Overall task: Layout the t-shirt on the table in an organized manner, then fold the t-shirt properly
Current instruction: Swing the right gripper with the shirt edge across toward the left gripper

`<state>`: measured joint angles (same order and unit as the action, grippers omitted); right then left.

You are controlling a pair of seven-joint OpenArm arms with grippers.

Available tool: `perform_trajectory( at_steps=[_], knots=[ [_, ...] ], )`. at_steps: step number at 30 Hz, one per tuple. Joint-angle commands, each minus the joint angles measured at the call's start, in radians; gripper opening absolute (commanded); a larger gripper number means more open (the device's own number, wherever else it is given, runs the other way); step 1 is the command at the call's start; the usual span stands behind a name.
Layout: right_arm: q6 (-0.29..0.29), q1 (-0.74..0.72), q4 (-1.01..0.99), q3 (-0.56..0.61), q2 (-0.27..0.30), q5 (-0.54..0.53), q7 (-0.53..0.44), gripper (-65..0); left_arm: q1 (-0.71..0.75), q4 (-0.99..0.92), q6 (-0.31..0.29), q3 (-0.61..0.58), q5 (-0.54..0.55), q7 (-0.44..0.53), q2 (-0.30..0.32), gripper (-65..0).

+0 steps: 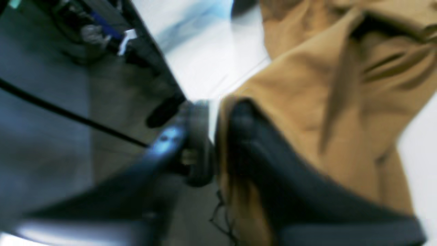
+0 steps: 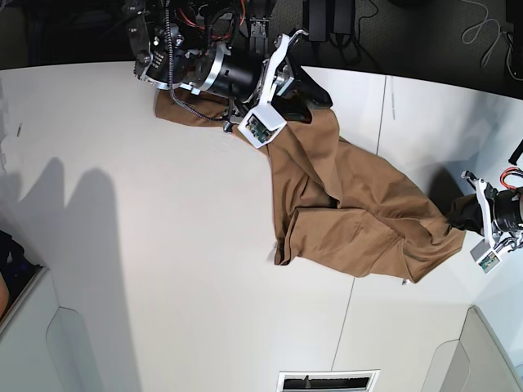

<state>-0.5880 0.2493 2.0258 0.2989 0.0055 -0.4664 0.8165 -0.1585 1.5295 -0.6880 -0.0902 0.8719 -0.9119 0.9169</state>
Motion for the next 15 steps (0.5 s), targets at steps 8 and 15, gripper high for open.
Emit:
perform_trajectory(
  at_steps=[8,15],
  knots=[
    [0.031,-0.074,0.017,-0.063,-0.009,0.105,-0.188,-28.4,-0.019,0.01,-0.005,0.014,0.019,0.015,0.026,-49.6],
    [0.152,-0.188,-0.055,-0.174,-0.009,0.213,-0.219,-28.6,-0.019,0.015,-0.006,0.073,0.072,0.018,0.025,-49.4]
  ],
)
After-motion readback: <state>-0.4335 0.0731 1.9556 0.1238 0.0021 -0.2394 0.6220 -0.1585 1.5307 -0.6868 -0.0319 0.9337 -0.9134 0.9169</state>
